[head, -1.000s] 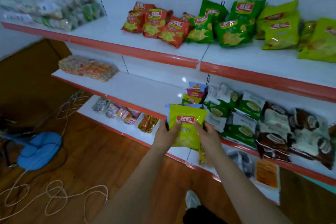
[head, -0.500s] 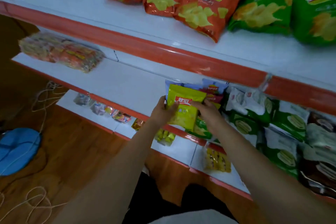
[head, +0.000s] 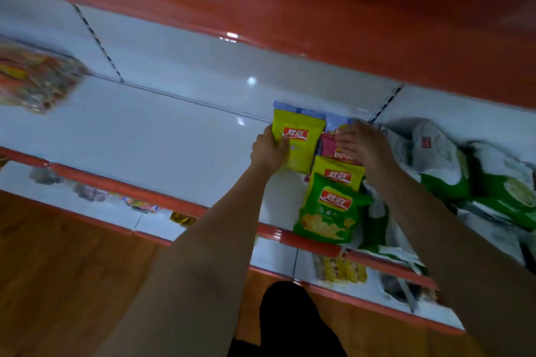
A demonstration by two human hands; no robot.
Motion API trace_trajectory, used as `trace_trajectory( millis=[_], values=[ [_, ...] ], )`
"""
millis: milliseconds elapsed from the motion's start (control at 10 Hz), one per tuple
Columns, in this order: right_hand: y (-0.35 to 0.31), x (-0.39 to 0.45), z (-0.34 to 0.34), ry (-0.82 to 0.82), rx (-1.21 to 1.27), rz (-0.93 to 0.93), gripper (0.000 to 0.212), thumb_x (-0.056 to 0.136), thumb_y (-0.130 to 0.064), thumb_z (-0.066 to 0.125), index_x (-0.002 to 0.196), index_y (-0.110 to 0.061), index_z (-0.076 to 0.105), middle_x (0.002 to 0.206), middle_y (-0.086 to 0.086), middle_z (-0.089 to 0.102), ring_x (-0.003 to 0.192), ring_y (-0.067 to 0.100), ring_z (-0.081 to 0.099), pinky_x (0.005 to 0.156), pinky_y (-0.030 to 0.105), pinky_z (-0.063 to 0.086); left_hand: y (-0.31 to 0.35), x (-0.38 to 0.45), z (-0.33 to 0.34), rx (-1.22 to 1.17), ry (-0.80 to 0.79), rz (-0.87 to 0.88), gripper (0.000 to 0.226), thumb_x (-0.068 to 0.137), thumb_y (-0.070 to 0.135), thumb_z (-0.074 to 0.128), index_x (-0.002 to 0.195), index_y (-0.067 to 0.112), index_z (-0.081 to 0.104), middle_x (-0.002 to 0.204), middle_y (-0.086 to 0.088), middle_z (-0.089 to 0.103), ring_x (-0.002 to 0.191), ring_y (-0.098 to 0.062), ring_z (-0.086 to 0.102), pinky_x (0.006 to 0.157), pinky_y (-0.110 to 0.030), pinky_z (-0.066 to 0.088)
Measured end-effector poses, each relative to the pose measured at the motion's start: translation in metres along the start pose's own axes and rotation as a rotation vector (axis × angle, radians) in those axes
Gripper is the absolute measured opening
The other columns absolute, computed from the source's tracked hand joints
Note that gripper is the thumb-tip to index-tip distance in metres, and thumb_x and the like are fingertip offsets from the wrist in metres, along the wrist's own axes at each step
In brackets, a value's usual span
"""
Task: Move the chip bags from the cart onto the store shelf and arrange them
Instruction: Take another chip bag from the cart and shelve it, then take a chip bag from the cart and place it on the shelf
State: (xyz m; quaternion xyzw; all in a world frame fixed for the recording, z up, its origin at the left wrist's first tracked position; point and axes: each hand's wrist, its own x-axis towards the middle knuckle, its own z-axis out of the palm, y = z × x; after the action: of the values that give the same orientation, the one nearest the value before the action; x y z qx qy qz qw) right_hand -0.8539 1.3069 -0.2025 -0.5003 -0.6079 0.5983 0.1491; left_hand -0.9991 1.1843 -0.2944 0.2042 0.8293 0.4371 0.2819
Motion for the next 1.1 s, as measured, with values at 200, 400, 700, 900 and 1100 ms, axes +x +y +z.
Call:
trace_trajectory(
  millis=[200, 400, 700, 900, 1100],
  values=[
    [0.016, -0.012, -0.026, 0.003, -0.106, 0.118, 0.04, 0.091, -0.033, 0.051, 0.113, -0.003, 0.065, 0.121, 0.013, 0.066, 0.107, 0.028, 0.064, 0.098, 0.041, 0.05, 0.037, -0.021, -0.002, 0.141, 0.051, -0.203, 0.097, 0.086, 0.06, 0.057, 0.156, 0.014, 0.007, 0.161, -0.015, 0.018, 0.147, -0.035, 0.018, 0.117, -0.052, 0.02],
    [-0.048, -0.117, -0.016, -0.223, -0.41, 0.093, 0.042, 0.1, -0.025, 0.041, 0.131, 0.001, 0.054, 0.137, 0.018, 0.054, 0.126, 0.033, 0.051, 0.105, 0.036, 0.042, 0.073, -0.122, -0.065, 0.061, 0.181, -0.22, 0.074, 0.095, 0.05, 0.05, 0.155, 0.017, 0.022, 0.157, -0.017, 0.026, 0.144, -0.039, 0.025, 0.116, -0.052, 0.024],
    [-0.074, -0.287, 0.008, -0.8, -0.356, -0.387, 0.046, 0.101, -0.036, 0.042, 0.144, -0.021, 0.04, 0.15, 0.001, 0.041, 0.137, 0.015, 0.039, 0.111, 0.027, 0.029, 0.093, -0.382, -0.121, -0.24, 0.657, -0.276, 0.049, 0.1, 0.04, 0.05, 0.145, 0.025, 0.04, 0.138, 0.0, 0.054, 0.121, 0.007, 0.049, 0.105, -0.018, 0.036],
    [-0.044, -0.438, 0.019, -1.122, -0.369, -0.718, 0.047, 0.101, -0.04, 0.038, 0.145, -0.022, 0.04, 0.151, -0.003, 0.04, 0.138, 0.012, 0.037, 0.115, 0.032, 0.029, 0.081, -0.588, -0.14, -0.265, 0.983, -0.379, 0.068, 0.083, 0.078, 0.039, 0.145, 0.052, 0.027, 0.161, 0.006, 0.024, 0.146, -0.018, 0.027, 0.116, -0.049, 0.033],
    [0.036, -0.632, -0.027, -1.499, -0.401, -0.845, 0.051, 0.101, -0.047, 0.03, 0.148, -0.028, 0.032, 0.154, -0.007, 0.034, 0.139, 0.011, 0.034, 0.109, 0.027, 0.029, 0.055, -0.833, -0.082, -0.297, 1.281, -0.408, 0.06, 0.089, 0.066, 0.048, 0.144, 0.051, 0.031, 0.156, 0.005, 0.032, 0.138, -0.012, 0.038, 0.113, -0.044, 0.038]
  ],
)
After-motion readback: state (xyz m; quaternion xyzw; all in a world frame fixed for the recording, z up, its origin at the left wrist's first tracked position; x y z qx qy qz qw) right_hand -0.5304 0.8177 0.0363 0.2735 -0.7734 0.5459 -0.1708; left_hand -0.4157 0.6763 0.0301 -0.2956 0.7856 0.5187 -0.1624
